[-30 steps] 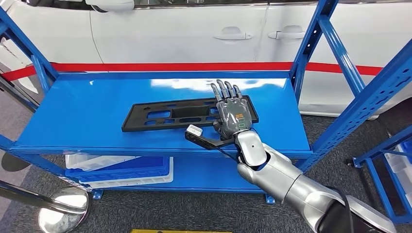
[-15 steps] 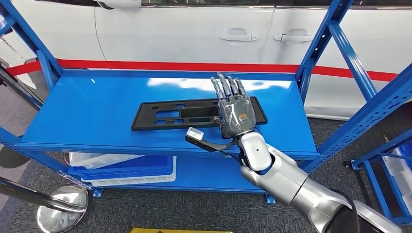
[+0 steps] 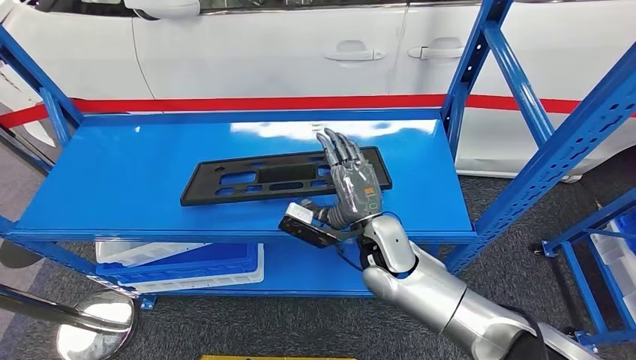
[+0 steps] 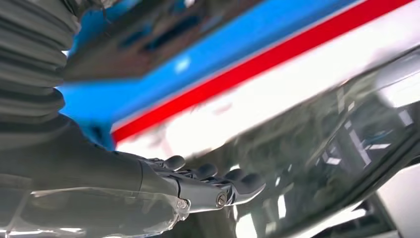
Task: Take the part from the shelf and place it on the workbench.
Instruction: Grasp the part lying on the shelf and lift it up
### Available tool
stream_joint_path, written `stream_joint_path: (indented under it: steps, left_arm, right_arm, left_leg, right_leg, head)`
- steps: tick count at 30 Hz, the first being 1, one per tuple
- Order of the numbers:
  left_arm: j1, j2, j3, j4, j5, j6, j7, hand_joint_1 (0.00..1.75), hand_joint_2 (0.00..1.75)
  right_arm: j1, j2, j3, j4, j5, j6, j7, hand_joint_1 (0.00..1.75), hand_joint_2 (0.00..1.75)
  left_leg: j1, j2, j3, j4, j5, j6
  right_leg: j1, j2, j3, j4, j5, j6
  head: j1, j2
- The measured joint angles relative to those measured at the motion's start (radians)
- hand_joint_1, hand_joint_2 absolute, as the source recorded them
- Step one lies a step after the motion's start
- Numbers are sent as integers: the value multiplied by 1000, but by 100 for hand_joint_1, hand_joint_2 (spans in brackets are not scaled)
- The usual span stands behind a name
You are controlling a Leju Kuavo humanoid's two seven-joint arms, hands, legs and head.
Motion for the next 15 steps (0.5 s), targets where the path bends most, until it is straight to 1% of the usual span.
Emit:
stream_joint_path:
  steps: [1,2,3,4,6,7,8,9,10,11,12,13,14,15]
  left_arm:
    - [-1,0,0,0,-1,1,-2,0,0]
    - [-2,0,0,0,-4,1,-3,0,0]
    - [-3,0,0,0,-8,0,-4,0,0]
    - [-5,0,-1,0,-13,-1,-3,0,0]
    - [-5,0,-3,0,-24,-4,-2,0,0]
    - [-4,0,-4,0,-31,-5,-1,0,0]
    - [-4,0,-5,0,-36,-5,-1,0,0]
    - [-5,0,-6,0,-41,-5,-2,0,0]
    - [-6,-1,-8,0,-45,-5,-3,0,0]
    - [-7,-1,-9,0,-47,-6,-4,0,0]
    - [-7,-1,-10,0,-48,-6,-6,0,0]
    - [-6,0,-11,0,-49,-6,-6,0,0]
    - [-5,0,-12,0,-49,-6,-7,0,0]
    - [-5,0,-14,0,-49,-6,-7,0,0]
  right_arm:
    - [9,9,0,-1,-37,-6,-33,0,0]
    - [17,18,0,-2,-66,-12,-62,0,0]
    - [26,28,0,-2,-87,-17,-87,0,0]
    - [35,36,1,-2,-101,-20,-105,0,0]
    - [54,50,3,2,-126,-25,-130,0,0]
    - [60,55,3,7,-142,-26,-141,0,0]
    - [64,59,4,13,-162,-26,-154,0,0]
    - [65,62,4,21,-183,-26,-167,0,0]
    - [65,64,4,30,-204,-26,-180,0,0]
    - [67,66,4,40,-222,-26,-191,0,0]
    - [71,67,4,48,-236,-26,-200,0,0]
    - [75,67,4,57,-245,-26,-207,0,0]
    - [78,67,4,65,-249,-26,-211,0,0]
    - [79,68,4,72,-251,-26,-214,0,0]
  left_leg:
    - [-3,0,31,-71,38,8]
    - [-8,0,64,-139,65,17]
    - [-13,-1,90,-194,83,23]
    - [-17,-2,105,-225,88,27]
    - [-19,-3,110,-243,88,30]
    - [-16,-3,113,-251,93,31]
    - [-14,-2,118,-261,98,33]
    - [-11,-1,122,-271,103,36]
    - [-9,0,125,-277,106,38]
    - [-10,0,125,-278,107,40]
    - [-10,1,125,-276,106,42]
    - [-10,0,125,-274,104,43]
    - [-10,-1,125,-270,102,42]
    - [-9,-2,125,-265,99,41]
  right_leg:
    - [1,1,1,0,-1,-1]
    - [2,2,2,-2,-1,-1]
    - [2,3,2,-4,0,0]
    - [2,2,2,-6,0,2]
    - [2,1,3,-14,4,9]
    - [2,0,3,-14,2,13]
    - [3,-1,-1,-4,-7,16]
    - [4,-2,-14,24,-27,19]
    - [4,-3,-35,73,-55,21]
    - [4,-3,-64,136,-86,23]
    - [3,-3,-93,199,-110,25]
    - [2,-4,-113,240,-117,28]
    - [0,-4,-116,245,-106,30]
    - [-3,-5,-101,212,-78,33]
  head:
    - [0,0]
    - [0,0]
    - [0,0]
    - [0,0]
    - [-1,0]
    - [0,0]
    - [0,0]
    - [1,0]
    - [3,0]
    - [4,0]
    - [5,0]
    - [5,0]
    - [5,0]
    - [5,0]
